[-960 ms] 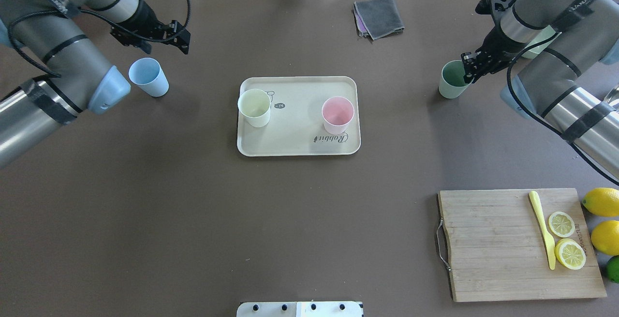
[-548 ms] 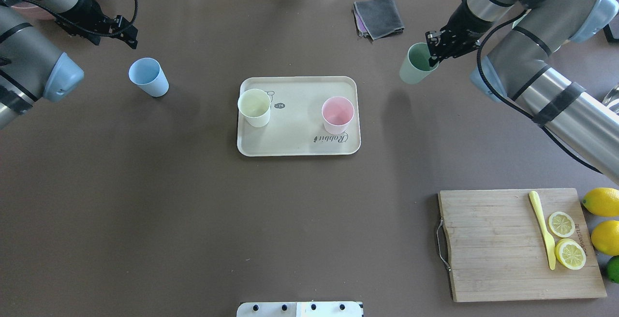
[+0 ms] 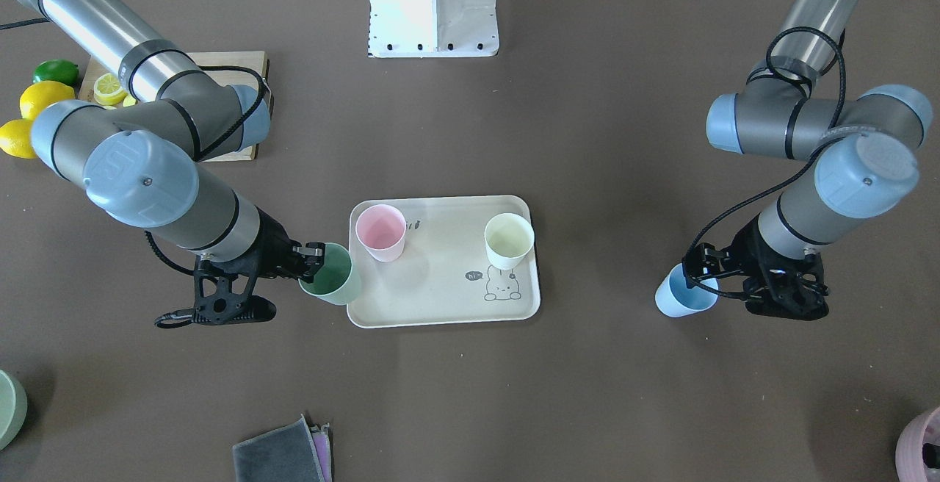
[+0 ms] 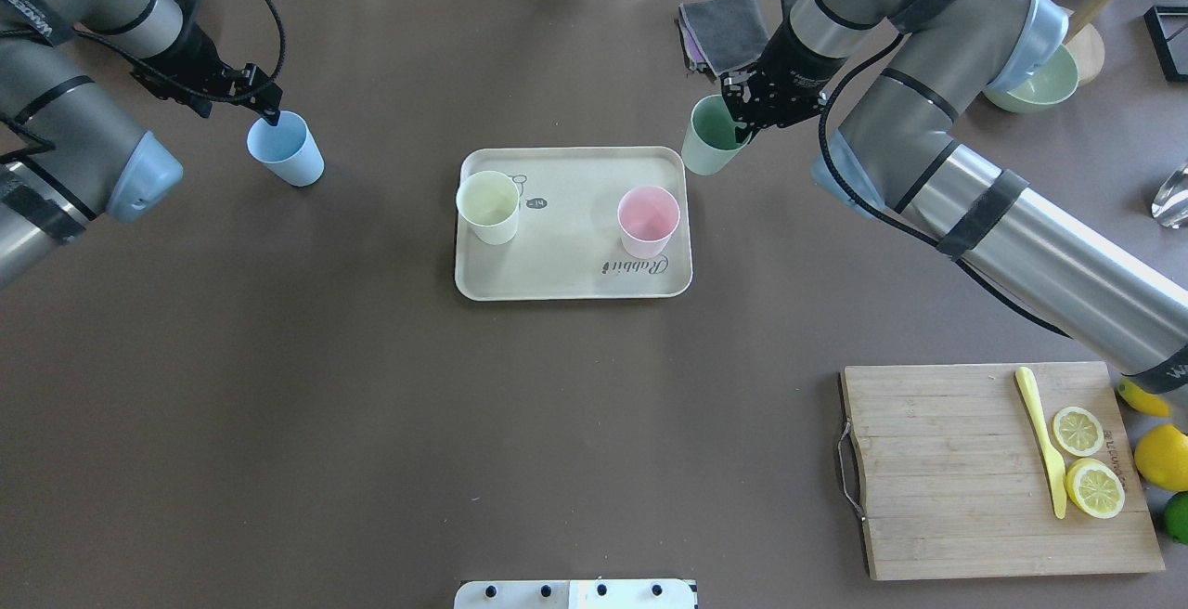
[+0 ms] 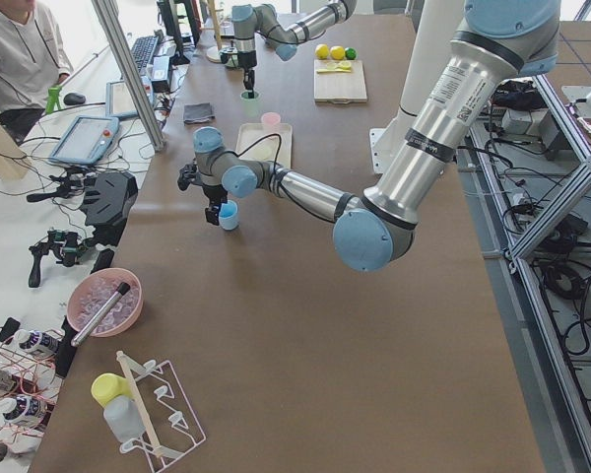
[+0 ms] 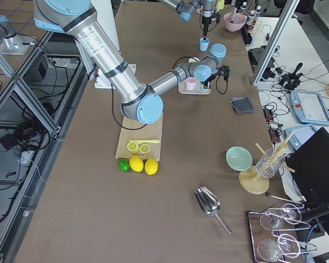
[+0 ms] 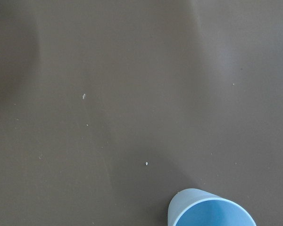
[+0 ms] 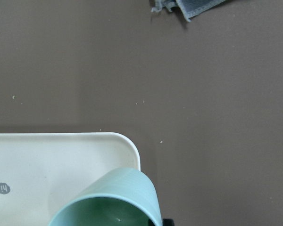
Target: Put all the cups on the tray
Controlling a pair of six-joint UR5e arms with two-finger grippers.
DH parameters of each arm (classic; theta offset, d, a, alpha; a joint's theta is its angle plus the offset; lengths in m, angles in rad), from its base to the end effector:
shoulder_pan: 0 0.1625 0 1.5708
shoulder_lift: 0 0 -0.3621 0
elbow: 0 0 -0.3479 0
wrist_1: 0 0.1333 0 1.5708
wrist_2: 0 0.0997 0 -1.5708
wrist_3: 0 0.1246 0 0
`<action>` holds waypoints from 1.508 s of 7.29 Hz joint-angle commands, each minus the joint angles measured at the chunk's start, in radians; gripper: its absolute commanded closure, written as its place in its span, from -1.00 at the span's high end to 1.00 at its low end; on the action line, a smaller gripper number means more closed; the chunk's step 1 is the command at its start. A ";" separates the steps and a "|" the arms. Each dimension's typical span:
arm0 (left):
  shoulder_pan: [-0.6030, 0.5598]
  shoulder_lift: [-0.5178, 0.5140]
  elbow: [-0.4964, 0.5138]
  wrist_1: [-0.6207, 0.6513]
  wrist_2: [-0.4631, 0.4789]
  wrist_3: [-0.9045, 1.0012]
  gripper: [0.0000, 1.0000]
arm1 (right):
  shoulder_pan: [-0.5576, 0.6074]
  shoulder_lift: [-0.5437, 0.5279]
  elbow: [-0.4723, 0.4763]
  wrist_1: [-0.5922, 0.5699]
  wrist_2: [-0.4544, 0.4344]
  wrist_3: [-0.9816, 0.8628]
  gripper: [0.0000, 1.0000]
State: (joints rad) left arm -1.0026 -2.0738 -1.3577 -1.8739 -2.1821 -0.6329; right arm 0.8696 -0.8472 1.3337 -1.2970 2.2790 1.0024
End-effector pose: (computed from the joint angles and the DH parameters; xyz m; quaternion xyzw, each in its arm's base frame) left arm 0.2964 -0.5791 0.4092 0.0673 0.3949 0.0584 0.9144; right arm -0.4018 -0.5569 0.2711 -0.0131 -0.4740 0.0035 0.8804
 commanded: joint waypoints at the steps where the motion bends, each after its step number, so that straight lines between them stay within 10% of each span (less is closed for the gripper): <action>1: 0.015 0.005 0.025 -0.005 0.001 0.009 -0.44 | -0.038 0.022 -0.002 0.002 -0.038 0.028 -1.00; 2: 0.013 -0.006 0.028 0.001 0.001 0.009 -0.99 | -0.046 0.028 -0.002 0.001 -0.041 0.028 -1.00; 3: 0.001 -0.026 0.028 0.007 -0.005 0.004 -1.00 | -0.055 0.028 -0.016 0.005 -0.042 0.066 -1.00; 4: -0.019 -0.095 0.026 0.074 -0.010 -0.008 -1.00 | -0.055 0.031 -0.018 0.005 -0.058 0.085 0.29; 5: -0.017 -0.147 0.022 0.120 -0.011 -0.030 -1.00 | -0.058 0.039 -0.018 0.005 -0.059 0.088 0.99; 11: 0.205 -0.325 0.026 0.108 0.074 -0.439 -1.00 | 0.251 -0.215 0.059 -0.001 0.157 -0.319 1.00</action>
State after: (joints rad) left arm -0.8344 -2.3819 -1.3361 -1.7625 -2.1545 -1.0378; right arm 1.0603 -0.9863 1.3837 -1.2966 2.4205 0.8147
